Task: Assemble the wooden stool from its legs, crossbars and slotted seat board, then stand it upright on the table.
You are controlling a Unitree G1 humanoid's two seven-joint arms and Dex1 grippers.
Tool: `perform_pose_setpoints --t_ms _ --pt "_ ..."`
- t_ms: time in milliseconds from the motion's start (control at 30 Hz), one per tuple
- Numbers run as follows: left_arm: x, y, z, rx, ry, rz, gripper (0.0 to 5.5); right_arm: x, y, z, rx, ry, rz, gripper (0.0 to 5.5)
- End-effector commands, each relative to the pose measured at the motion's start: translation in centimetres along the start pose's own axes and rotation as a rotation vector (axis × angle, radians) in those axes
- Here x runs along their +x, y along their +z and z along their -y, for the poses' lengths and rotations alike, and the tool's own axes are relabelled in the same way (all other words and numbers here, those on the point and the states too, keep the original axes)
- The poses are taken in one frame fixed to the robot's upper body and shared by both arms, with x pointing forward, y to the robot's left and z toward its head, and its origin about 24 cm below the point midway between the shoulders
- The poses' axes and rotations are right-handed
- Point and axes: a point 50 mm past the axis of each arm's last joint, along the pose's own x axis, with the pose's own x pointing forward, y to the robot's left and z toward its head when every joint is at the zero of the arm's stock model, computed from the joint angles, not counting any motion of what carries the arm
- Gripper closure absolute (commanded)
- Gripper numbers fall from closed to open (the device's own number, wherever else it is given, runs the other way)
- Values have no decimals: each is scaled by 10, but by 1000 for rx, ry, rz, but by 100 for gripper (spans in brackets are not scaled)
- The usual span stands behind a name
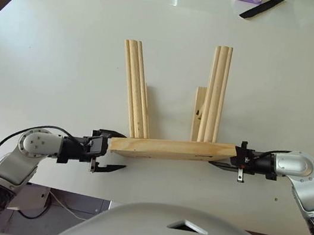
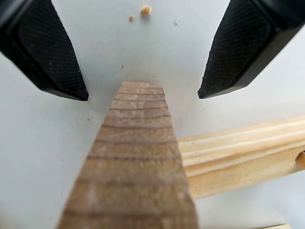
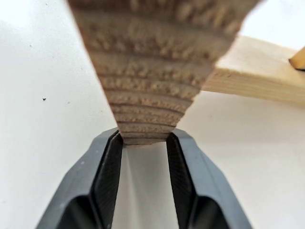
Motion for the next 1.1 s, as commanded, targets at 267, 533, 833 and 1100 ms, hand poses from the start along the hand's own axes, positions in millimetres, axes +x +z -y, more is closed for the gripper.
perform_pose_setpoints --t_ms 267,533,833,1100 --pt "6 -18 12 -65 -44 -91 291 1 1 2 -22 -17 -19 413" --pt "-2 -14 -2 -44 -36 -82 415 1 3 0 -15 -28 -5 413" --pt "1 6 -12 -50 6 -7 419 -1 21 -4 30 -24 46 414" --pt "-10 53 -21 -105 79 153 419 -41 65 -11 176 -33 131 414"
